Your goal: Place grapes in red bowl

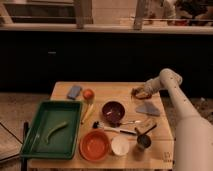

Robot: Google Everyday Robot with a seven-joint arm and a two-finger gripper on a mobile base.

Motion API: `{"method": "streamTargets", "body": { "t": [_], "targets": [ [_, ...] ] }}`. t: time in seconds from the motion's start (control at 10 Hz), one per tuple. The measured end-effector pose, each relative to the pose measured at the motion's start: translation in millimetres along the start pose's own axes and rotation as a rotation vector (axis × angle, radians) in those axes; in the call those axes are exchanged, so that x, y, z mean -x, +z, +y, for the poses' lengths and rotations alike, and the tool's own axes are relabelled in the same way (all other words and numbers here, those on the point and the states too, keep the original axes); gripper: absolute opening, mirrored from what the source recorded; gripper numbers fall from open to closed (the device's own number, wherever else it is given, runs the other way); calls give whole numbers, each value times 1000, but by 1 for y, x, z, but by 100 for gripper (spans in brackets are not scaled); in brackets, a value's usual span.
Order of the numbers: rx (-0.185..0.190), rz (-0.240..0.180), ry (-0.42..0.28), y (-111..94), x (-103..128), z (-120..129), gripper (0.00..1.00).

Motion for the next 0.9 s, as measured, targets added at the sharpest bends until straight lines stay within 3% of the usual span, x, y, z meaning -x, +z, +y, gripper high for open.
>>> {"method": "streamTargets", "body": {
  "t": [0.1, 0.4, 0.9],
  "targets": [
    [-2, -8, -2, -3, 0, 0, 2],
    [-12, -31, -32, -22, 3, 1, 0],
    [-34, -87, -131, -61, 38, 0, 0]
  ]
}}
